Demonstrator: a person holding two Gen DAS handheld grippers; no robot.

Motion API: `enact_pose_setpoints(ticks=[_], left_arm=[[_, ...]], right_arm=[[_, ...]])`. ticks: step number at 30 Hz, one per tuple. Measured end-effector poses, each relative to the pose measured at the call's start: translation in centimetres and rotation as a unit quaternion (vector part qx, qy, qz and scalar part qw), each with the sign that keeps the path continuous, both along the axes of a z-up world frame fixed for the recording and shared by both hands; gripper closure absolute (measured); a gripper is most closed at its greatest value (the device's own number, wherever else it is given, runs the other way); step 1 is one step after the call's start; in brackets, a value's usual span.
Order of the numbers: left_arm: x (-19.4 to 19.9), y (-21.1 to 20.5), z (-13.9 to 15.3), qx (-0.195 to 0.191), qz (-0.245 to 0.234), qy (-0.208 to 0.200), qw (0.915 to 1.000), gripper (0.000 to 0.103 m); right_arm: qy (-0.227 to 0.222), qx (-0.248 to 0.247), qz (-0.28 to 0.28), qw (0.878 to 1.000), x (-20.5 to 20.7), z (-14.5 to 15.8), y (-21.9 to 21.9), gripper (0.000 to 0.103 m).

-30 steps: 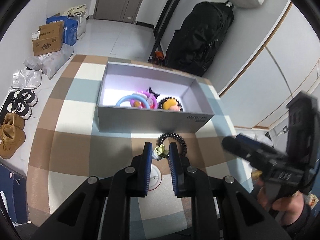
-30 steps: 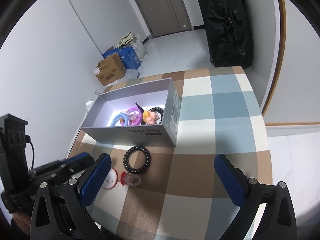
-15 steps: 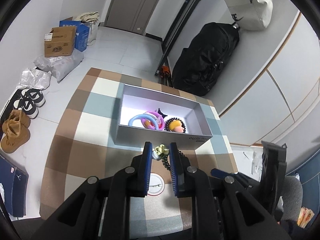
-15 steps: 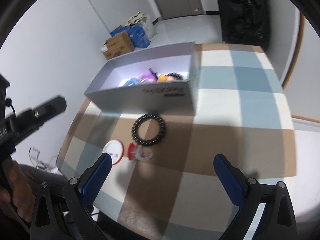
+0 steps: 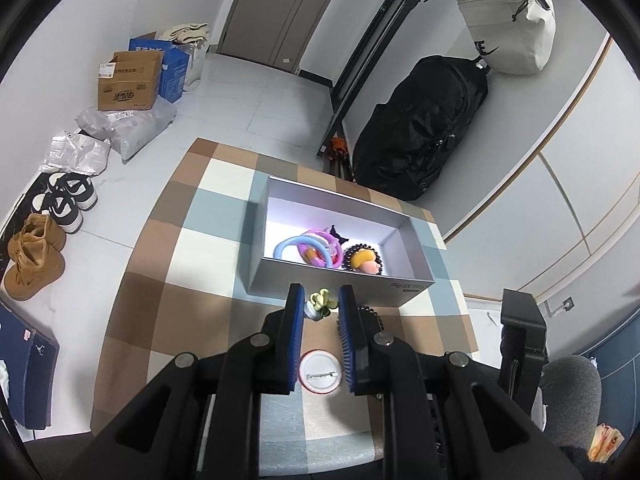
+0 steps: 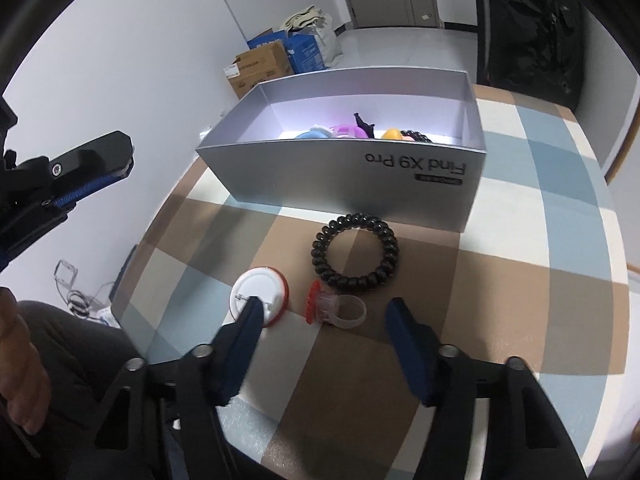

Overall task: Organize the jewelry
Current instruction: 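Grasp the red-and-clear ring with the right gripper while the left gripper holds the figurine, then carry the figurine and ring into the grey box and open both grippers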

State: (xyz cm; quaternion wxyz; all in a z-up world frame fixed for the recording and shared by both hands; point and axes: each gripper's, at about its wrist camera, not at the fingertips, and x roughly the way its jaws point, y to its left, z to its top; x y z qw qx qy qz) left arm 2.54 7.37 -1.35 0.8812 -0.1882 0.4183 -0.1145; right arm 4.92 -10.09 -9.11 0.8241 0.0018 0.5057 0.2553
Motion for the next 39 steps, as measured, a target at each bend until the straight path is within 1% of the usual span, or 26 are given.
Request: enact_pose_setpoints(ticks=[2,4,5,6,12,18,30,34,39], left_arm=[[0.0,0.1,0.0,-0.001,0.0,-0.001,1.0,0.091],[0.0,0.1,0.1,0.002,0.0,-0.003,1.0,0.091],[0.0,0.0,0.1,0.003,0.0,-0.005,1.0,0.091],[-0.1,0.1,0.1,0.003,-0.001,-0.005,1.0,0.091],[-0.1,0.1,0.2,0.0,0.001,-0.008,1.0,0.091],[-0.1,0.1,0.2,0.004,0.002,-0.008,1.0,0.091],[0.6,-0.4,0.3,0.003,0.005,-0.006,1.0,0.091],[1.3,-0.9,0.5,-0.002,0.005,-0.007,1.0,0.091],[2.3,-2.2,1.1,0.016,0.002,-0.017,0.9997,0.091]], right_arm=[[-0.005,-0.007,-0.003,1.0,0.0,0.0,0.1,0.057],[-0.005,-0.009,-0.005,1.0,0.1,-0.1,0.2,0.065],[-0.005,-0.013,-0.007,1.0,0.1,-0.1,0.2,0.072],[-0.005,-0.013,-0.008,1.0,0.1,0.0,0.1,0.073],[-0.015,-0.018,-0.005,1.0,-0.2,0.4,0.3,0.074],[-0.022,-0.007,-0.009,1.0,-0.1,1.1,0.3,0.074],[-0.056,0.04,-0.019,0.997,0.3,4.6,-0.6,0.074],[-0.067,0.058,-0.021,0.996,0.9,5.9,-0.9,0.074],[-0.081,0.068,-0.015,0.994,1.9,7.2,-1.0,0.074]])
